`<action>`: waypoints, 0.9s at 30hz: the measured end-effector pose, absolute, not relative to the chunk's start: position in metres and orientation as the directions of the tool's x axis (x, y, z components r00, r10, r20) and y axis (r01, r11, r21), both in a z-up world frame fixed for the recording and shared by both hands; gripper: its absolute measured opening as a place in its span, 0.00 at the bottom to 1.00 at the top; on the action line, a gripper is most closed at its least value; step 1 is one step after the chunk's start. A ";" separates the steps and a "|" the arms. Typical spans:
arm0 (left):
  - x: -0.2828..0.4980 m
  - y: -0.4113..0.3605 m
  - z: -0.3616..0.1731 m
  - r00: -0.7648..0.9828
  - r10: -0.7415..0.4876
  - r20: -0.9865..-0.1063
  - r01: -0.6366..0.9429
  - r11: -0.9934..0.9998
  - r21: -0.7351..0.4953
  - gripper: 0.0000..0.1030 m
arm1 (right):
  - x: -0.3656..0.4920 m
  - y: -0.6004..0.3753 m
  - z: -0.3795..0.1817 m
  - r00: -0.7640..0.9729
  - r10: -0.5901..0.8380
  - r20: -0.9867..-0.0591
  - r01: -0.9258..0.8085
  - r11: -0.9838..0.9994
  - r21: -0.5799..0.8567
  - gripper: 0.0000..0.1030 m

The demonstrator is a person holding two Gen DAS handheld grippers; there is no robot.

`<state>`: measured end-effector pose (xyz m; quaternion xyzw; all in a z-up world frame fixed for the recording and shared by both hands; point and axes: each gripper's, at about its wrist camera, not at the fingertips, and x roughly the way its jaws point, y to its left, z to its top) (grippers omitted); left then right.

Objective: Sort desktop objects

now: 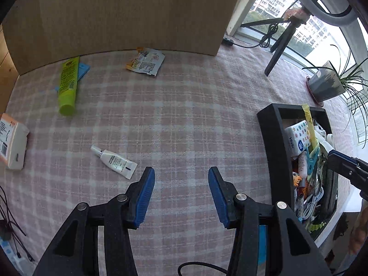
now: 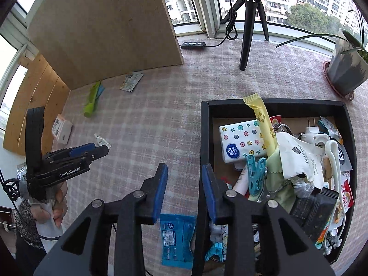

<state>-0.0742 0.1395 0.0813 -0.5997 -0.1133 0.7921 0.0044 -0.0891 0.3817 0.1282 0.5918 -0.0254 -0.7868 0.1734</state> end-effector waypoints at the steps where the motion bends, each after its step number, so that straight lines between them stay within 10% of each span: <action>1: -0.074 0.127 0.076 -0.272 0.133 -0.953 0.159 -0.971 -0.181 0.45 | -0.085 0.377 0.124 -0.227 -0.304 -0.925 0.249 -0.936 0.247 0.30; 27: -0.092 0.070 0.019 -0.202 0.079 -0.976 0.307 -0.941 -0.140 0.48 | 0.026 0.336 0.024 -0.074 -0.082 -0.994 0.146 -0.987 0.070 0.58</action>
